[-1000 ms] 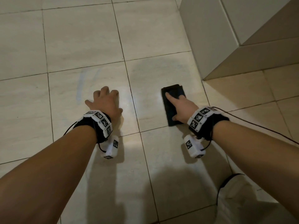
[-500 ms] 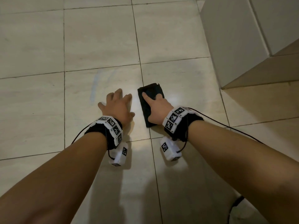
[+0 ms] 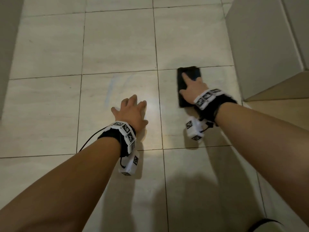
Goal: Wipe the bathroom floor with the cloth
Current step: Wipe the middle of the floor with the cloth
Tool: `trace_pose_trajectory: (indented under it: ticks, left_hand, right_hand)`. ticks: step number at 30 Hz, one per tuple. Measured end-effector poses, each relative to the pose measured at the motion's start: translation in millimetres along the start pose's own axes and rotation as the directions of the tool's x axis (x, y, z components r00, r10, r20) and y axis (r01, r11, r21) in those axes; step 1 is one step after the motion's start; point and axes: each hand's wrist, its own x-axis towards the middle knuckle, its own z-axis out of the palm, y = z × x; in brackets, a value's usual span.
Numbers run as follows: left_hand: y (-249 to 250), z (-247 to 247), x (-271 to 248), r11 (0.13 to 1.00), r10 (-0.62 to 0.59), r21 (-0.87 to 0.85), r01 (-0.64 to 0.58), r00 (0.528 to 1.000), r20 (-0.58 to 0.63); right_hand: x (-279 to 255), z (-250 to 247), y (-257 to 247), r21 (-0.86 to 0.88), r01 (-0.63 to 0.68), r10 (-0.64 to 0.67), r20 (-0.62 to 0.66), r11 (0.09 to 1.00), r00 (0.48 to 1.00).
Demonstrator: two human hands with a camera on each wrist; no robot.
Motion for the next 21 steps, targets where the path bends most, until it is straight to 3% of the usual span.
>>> trace_pose_trajectory:
  ticks: [4,9,15,21]
  left_hand:
    - [2.2,1.6,0.7,1.000,-0.001,-0.017,0.001,1.000,-0.001]
    - [3.4,-0.7,1.1,1.000,0.008,-0.005,-0.008,1.000,-0.021]
    - [1.9,8.4,-2.8,1.000,0.008,0.022,-0.007,0.999,-0.034]
    - [-25.5,11.9,-24.2,0.999,-0.039,-0.040,0.035,0.993,-0.113]
  right_hand:
    - [1.3,-17.8,59.9,-0.019,-0.189,0.189,-0.017,0.982,0.982]
    - [-19.5,-3.5,58.0,-0.035,-0.201,0.198,-0.064,0.979,0.978]
    - [-61.9,23.5,29.9,-0.101,-0.081,0.081,-0.001,0.992,0.997]
    - [-84.0,50.0,-11.9,-0.178,0.164,-0.160,0.038,0.970,0.986]
